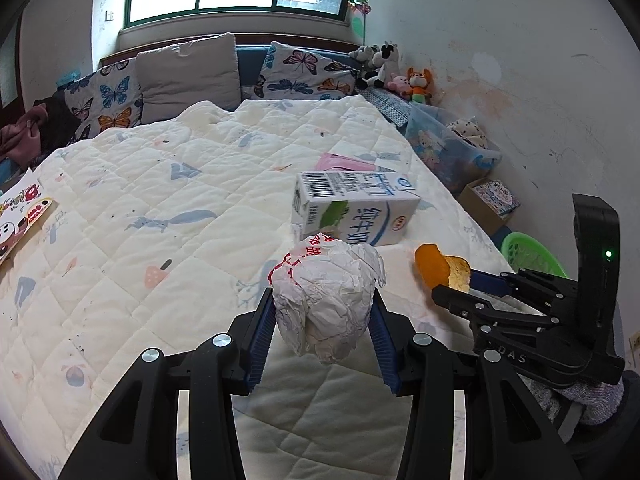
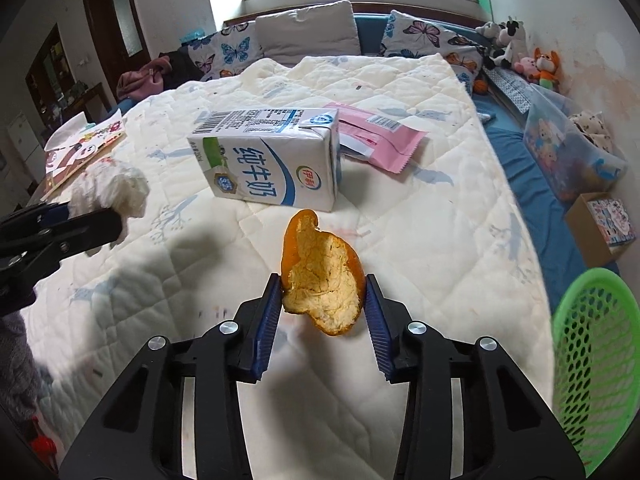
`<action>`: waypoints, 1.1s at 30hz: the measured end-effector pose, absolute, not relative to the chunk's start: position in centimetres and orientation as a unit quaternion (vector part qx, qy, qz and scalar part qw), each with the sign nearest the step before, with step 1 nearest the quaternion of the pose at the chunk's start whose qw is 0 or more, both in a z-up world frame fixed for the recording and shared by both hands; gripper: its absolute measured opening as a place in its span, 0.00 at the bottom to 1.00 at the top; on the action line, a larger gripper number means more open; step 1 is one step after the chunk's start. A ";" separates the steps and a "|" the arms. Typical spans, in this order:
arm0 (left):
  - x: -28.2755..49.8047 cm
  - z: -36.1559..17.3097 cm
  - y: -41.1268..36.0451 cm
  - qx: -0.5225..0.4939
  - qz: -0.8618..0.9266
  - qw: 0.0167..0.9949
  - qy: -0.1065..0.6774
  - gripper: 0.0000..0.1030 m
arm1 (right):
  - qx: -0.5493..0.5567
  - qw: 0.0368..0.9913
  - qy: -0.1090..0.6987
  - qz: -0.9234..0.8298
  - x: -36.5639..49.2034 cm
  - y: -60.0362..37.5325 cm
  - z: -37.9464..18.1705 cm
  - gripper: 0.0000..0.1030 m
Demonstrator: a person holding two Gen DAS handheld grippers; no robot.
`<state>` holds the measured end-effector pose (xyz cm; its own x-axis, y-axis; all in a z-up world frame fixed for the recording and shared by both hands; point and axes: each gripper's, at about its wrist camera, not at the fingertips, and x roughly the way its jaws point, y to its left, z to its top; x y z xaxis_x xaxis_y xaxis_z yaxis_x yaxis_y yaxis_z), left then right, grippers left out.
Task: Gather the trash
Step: 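Carry the orange peel and plastic bag toward the basket with both grippers, then drop the orange peel with the right gripper while the left drops the plastic bag into the basket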
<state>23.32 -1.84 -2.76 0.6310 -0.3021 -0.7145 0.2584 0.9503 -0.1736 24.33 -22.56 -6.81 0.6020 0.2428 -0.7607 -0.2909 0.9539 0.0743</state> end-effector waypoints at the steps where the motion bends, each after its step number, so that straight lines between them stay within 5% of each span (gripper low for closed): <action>1: 23.2 -2.6 -2.1 -0.026 -0.158 0.903 0.400 0.43 | -0.028 0.895 0.419 0.149 24.0 -22.8 -6.7 0.40; 33: 19.1 -0.2 -22.8 0.066 -0.305 0.868 0.387 0.43 | 0.103 0.903 0.415 -0.041 12.1 -48.5 -6.3 0.45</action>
<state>19.09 -22.82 -0.16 0.5143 -0.4777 -0.7123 0.5801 0.8054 -0.1213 12.10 -48.48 -6.29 0.6524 0.0111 -0.7578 0.1600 0.9754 0.1520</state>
